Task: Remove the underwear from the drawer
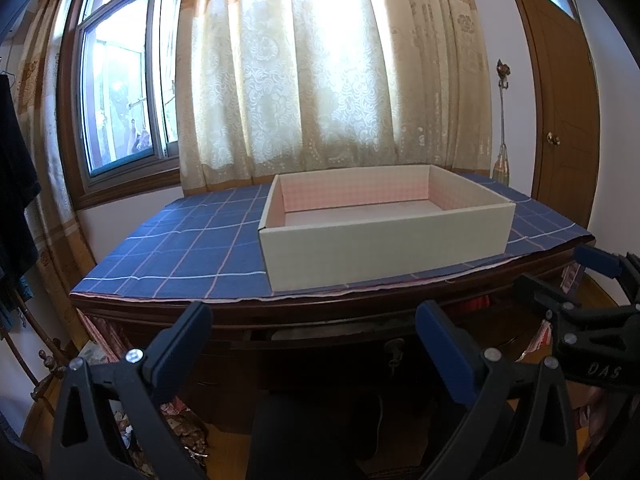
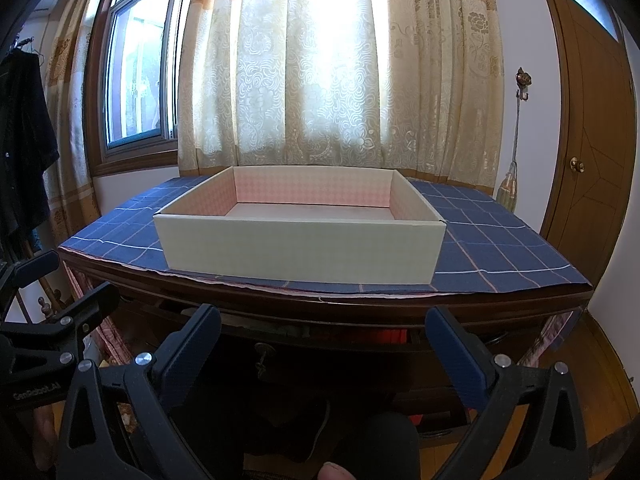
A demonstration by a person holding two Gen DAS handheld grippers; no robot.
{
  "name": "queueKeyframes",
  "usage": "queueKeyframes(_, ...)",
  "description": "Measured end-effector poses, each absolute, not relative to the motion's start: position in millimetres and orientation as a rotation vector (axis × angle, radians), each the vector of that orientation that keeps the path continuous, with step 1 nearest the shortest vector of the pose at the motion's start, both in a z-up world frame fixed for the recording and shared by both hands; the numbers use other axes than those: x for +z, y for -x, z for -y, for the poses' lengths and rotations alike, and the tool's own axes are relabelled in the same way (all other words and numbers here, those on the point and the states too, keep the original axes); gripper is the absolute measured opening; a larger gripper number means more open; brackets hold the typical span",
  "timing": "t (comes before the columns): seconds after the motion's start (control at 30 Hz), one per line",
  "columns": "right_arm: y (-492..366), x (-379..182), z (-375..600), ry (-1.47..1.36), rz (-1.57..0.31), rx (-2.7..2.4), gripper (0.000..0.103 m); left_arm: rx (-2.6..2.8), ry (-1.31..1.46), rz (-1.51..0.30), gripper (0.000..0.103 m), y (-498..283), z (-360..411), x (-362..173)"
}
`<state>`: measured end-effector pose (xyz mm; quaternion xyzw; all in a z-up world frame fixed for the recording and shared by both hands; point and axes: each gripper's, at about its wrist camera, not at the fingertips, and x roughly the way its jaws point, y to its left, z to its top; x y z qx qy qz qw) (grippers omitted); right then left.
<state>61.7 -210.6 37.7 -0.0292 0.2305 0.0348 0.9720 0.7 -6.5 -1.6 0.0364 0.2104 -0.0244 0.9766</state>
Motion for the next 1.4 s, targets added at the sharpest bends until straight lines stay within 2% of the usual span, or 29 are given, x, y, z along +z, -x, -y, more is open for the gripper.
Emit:
queueKeyframes(0.23,-64,26,223,0.023,-0.419,0.131,0.103,-0.019,-0.041,-0.386,0.103,-16,-15,-18)
queueKeyframes(0.33,-64,17,233,0.01,-0.345,0.173,0.103,0.054,-0.036,-0.33,0.103,-24,-27,-26)
queueKeyframes(0.7,-63,-18,230,0.153,-0.137,0.302,0.103,0.102,-0.006,-0.331,0.103,-60,-46,-58)
queueKeyframes(1.03,-91,-50,199,0.265,-0.101,0.464,0.103,0.106,0.0,-0.339,0.103,-60,-42,-66)
queueKeyframes(1.4,-99,-67,256,0.028,-0.094,0.185,0.103,0.059,-0.088,-0.287,0.103,-80,-12,-94)
